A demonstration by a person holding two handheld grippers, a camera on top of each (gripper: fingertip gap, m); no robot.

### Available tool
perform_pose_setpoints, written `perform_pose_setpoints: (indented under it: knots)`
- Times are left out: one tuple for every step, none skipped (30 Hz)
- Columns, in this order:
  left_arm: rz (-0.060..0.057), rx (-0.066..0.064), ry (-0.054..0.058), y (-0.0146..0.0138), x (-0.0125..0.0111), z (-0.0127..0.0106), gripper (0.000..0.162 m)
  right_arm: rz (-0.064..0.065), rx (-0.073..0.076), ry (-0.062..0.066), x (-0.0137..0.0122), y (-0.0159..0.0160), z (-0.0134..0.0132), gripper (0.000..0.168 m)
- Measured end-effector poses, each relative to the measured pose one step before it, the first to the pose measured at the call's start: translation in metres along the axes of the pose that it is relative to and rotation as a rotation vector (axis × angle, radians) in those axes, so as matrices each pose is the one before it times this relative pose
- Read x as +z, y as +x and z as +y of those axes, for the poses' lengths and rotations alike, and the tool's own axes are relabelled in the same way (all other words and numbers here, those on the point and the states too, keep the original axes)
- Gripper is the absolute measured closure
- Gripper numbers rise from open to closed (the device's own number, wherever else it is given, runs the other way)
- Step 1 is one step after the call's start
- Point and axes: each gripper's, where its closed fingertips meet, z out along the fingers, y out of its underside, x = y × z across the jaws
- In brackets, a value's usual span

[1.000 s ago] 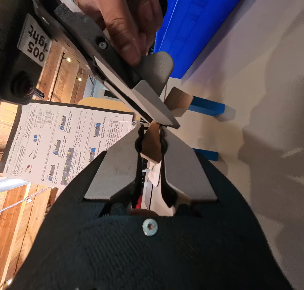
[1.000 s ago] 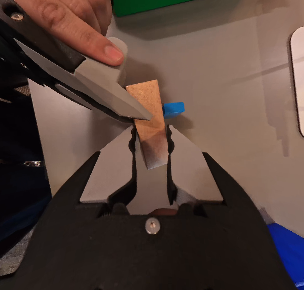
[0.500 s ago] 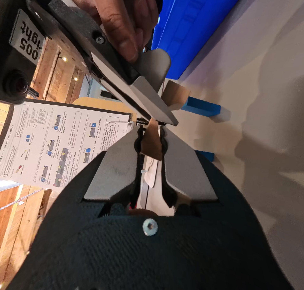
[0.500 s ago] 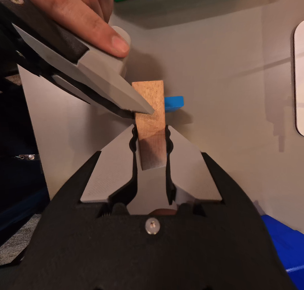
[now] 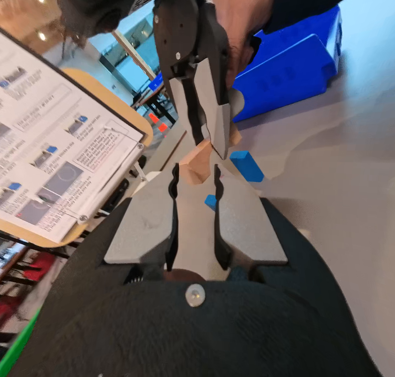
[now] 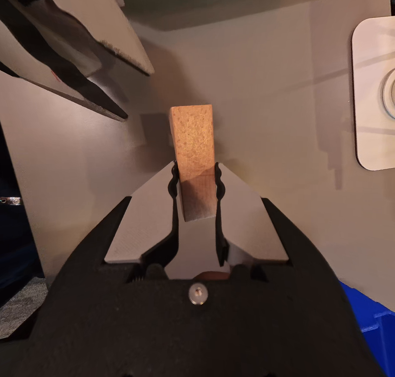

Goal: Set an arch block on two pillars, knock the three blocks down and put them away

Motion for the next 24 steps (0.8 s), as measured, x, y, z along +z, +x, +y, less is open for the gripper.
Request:
perform_pose_setpoints:
  knots:
    - [-0.0013,-0.0569,0.0044,-0.00368,-0.00040,-0.00034,0.132,0.0012,0.0023,-0.0044,0.00225,0.00094,0.00047,0.136]
    - [-0.0133,-0.0701,0.0050,-0.00605,-0.00075,-0.00058,0.132,0.0021,0.0012,-0.0034,0.00207,0.00043,0.00025,0.136]
    - [-0.0084,-0.0726,0.0061,-0.00577,-0.00083,-0.00106,0.132,0.0009,0.0006,-0.0024,0.00193,-0.00004,0.00001,0.136]
    - [0.0000,-0.0684,0.0168,-0.00434,-0.00136,-0.00283,0.133,-0.0029,0.0010,-0.0031,0.00170,-0.00073,-0.00001,0.136]
    - [-0.0132,-0.0659,0.0209,-0.00583,-0.00179,-0.00304,0.133,-0.0045,-0.0025,-0.0054,0.00145,-0.00110,0.00019,0.136]
    - [-0.0266,-0.0569,0.0123,-0.00748,-0.00135,-0.00134,0.133,-0.0020,-0.0065,-0.0064,0.00134,-0.00083,0.00033,0.136]
    - [-0.0194,-0.0383,0.0016,-0.00611,-0.00072,0.00034,0.133,0.0017,-0.0051,-0.0072,0.00117,-0.00005,0.00049,0.137]
    - [-0.0102,-0.0190,-0.0037,-0.00413,-0.00050,0.00109,0.130,0.0011,-0.0021,-0.0097,0.00093,0.00030,0.00083,0.137]
    - [-0.0139,-0.0064,-0.0046,-0.00386,-0.00020,0.00130,0.130,0.0006,-0.0042,-0.0098,0.00055,0.00045,0.00089,0.137]
    - [-0.0190,-0.0006,-0.0050,-0.00384,0.00002,0.00142,0.129,0.0006,-0.0051,-0.0062,0.00038,0.00037,0.00031,0.137]
    - [-0.0159,0.0005,-0.0068,-0.00284,0.00028,0.00172,0.129,0.0009,0.0001,-0.0066,0.00015,0.00080,0.00021,0.137]
    - [-0.0070,-0.0004,-0.0084,-0.00107,0.00067,0.00184,0.128,0.0026,0.0040,-0.0042,0.00035,0.00098,-0.00015,0.137]
    - [-0.0013,-0.0018,-0.0100,-0.00008,0.00085,0.00201,0.127,-0.0009,0.0084,-0.0044,0.00073,0.00047,-0.00022,0.137]
    - [-0.0036,-0.0019,-0.0107,-0.00008,0.00105,0.00221,0.127,-0.0031,0.0082,-0.0052,0.00103,-0.00014,0.00000,0.137]
    - [-0.0044,0.0023,-0.0097,0.00003,0.00107,0.00206,0.127,0.0008,0.0039,-0.0062,0.00130,-0.00003,0.00020,0.137]
    - [-0.0001,0.0094,-0.0090,0.00081,0.00090,0.00195,0.126,0.0041,-0.0016,-0.0084,0.00147,0.00004,0.00084,0.137]
    - [-0.0016,0.0121,-0.0084,0.00070,0.00086,0.00178,0.126,0.0049,-0.0056,-0.0078,0.00143,-0.00014,0.00080,0.137]
    - [-0.0056,0.0099,-0.0054,0.00005,0.00070,0.00122,0.126,0.0048,-0.0044,-0.0059,0.00115,-0.00020,0.00072,0.137]
    - [-0.0046,0.0079,-0.0035,0.00012,0.00056,0.00081,0.126,0.0015,-0.0014,-0.0051,0.00115,-0.00037,0.00058,0.137]
    - [-0.0028,0.0067,-0.0041,0.00022,0.00048,0.00084,0.126,-0.0005,0.0000,-0.0035,0.00080,-0.00033,0.00051,0.136]
    - [-0.0015,0.0048,-0.0040,0.00018,0.00039,0.00081,0.126,0.0012,0.0018,-0.0019,0.00074,0.00023,0.00028,0.136]
    - [-0.0025,0.0018,-0.0025,-0.00015,0.00029,0.00052,0.125,0.0015,0.0017,-0.0027,0.00054,0.00036,0.00025,0.136]
    - [-0.0010,-0.0007,-0.0005,-0.00022,0.00014,0.00019,0.125,0.0010,-0.0018,-0.0035,0.00044,0.00032,0.00040,0.136]
    - [0.0035,-0.0019,0.0006,0.00028,-0.00004,0.00001,0.125,0.0021,-0.0035,-0.0030,0.00026,0.00025,0.00026,0.137]
